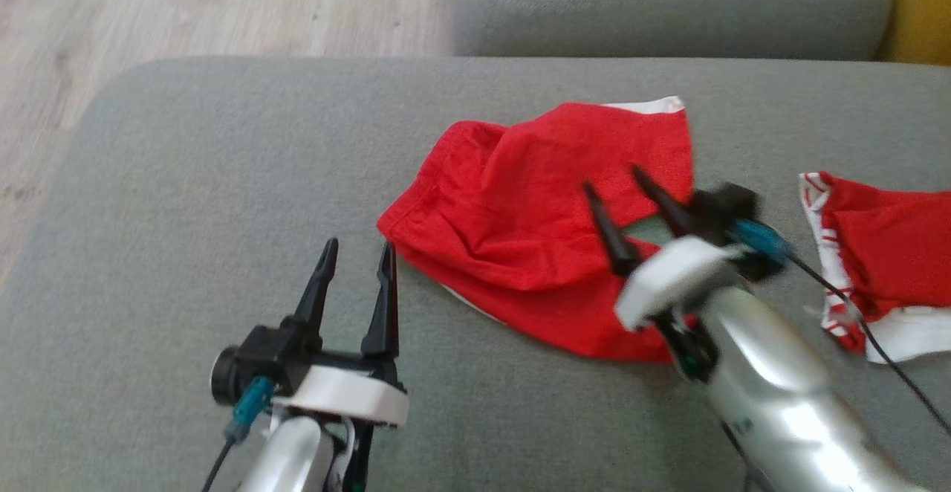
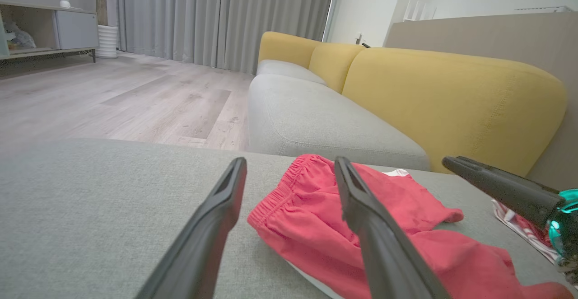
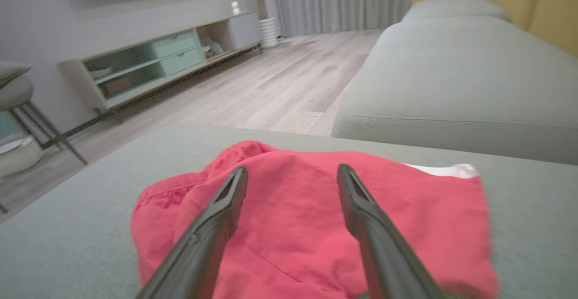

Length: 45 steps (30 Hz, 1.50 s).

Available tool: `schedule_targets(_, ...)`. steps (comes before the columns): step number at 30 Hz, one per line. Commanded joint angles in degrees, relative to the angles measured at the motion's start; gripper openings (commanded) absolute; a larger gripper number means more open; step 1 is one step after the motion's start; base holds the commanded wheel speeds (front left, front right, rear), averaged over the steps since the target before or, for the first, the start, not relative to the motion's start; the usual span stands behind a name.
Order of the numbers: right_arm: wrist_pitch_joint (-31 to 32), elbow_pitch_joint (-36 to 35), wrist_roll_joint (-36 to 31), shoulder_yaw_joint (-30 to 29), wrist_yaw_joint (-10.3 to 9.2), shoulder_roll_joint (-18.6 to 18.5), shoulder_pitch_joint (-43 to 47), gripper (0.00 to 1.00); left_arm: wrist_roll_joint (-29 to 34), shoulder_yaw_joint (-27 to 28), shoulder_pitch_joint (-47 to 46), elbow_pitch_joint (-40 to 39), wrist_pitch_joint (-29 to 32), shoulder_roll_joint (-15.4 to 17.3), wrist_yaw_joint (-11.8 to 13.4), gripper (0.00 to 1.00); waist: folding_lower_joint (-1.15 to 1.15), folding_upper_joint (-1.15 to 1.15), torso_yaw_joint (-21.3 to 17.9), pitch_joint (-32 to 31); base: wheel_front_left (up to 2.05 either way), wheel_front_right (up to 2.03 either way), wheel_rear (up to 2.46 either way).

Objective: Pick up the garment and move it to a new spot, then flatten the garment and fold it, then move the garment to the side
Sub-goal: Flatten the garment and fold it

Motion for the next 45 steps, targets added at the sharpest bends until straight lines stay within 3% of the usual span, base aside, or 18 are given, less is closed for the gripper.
schedule_targets(1,-0.76,-4.27,-2.17,-3.99,-0.04,-0.11,3.16,1.0,0.46,2.2,-0.43,-2.06,-0.54,0.07,0.0,1.0,0.01,0.0,-1.07,-0.98,0.0,0.0,0.0)
schedule_targets(4,-0.77,-9.97,-5.85,-11.51,-0.04,0.08,10.06,1.0,0.57,2.36,0.18,-2.38,-0.54,0.07,-0.05,1.0,0.01,0.0,-1.48,-1.0,0.0,0.0,0.0)
schedule_targets(13,0.88,-18.07,-14.08,-20.88,-0.04,1.4,18.01,1.0,1.0,2.36,0.04,-2.42,-0.54,0.07,-0.61,1.0,0.01,0.0,-1.45,0.36,0.0,0.0,0.0)
schedule_targets(20,10.98,-15.32,-18.12,-22.17,-0.04,1.74,15.97,1.0,0.97,1.64,-1.17,-2.08,-0.54,0.07,-0.75,1.0,0.01,0.0,-0.02,2.28,0.0,0.0,0.0)
schedule_targets(27,14.81,-11.04,-19.98,-23.06,-0.04,1.14,13.6,1.0,0.89,1.59,-1.75,-1.61,-0.54,0.07,-0.75,1.0,0.01,0.0,1.43,3.46,0.0,0.0,0.0)
schedule_targets(28,14.98,-10.57,-20.06,-23.03,-0.04,1.06,13.31,0.81,0.85,1.53,-1.79,-1.6,-0.54,0.07,-0.74,1.0,0.01,0.0,1.6,3.53,0.0,0.0,0.0)
schedule_targets(29,14.98,-10.24,-20.11,-23.08,-0.04,0.95,12.94,0.01,0.8,1.47,-1.81,-1.61,-0.54,0.07,-0.73,1.0,0.01,0.0,1.72,3.56,0.0,0.0,0.0)
schedule_targets(45,16.72,-8.01,-19.8,-31.24,-0.04,-4.77,1.37,0.0,-0.33,0.23,-3.49,-2.29,-0.54,0.07,-0.33,1.0,0.01,0.0,3.24,6.62,0.0,0.0,0.0)
